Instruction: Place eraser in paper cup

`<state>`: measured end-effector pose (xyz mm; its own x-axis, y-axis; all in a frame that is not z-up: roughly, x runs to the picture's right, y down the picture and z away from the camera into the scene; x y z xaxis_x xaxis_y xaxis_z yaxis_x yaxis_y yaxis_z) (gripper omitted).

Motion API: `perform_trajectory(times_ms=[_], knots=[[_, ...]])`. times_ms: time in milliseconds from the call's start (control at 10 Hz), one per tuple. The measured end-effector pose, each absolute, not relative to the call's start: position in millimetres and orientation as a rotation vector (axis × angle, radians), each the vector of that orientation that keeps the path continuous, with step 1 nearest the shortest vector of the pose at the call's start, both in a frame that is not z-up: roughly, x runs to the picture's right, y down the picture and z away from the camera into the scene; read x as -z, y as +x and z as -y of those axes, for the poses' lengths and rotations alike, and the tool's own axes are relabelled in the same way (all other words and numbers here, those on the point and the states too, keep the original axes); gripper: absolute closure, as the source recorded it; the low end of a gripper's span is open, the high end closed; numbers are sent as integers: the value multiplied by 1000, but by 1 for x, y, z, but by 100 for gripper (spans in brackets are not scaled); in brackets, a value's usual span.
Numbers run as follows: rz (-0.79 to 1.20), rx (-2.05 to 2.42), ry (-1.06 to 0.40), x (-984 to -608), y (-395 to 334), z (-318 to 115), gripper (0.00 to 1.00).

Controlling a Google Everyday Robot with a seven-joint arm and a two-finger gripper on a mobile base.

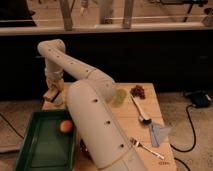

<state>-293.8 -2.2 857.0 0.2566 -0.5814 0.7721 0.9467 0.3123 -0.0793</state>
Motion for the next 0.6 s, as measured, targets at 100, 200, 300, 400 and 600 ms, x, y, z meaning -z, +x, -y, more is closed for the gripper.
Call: perform_trajectory(times_ms=[100,200,300,400,600], knots=[[717,1131,-617,-858,-294,2,97],[719,1135,-618,-858,-295,1,97],[721,1141,-621,-859,-296,1,93],[725,1143,-624,-859,-297,1,84],[730,1143,-630,-860,-296,0,64]])
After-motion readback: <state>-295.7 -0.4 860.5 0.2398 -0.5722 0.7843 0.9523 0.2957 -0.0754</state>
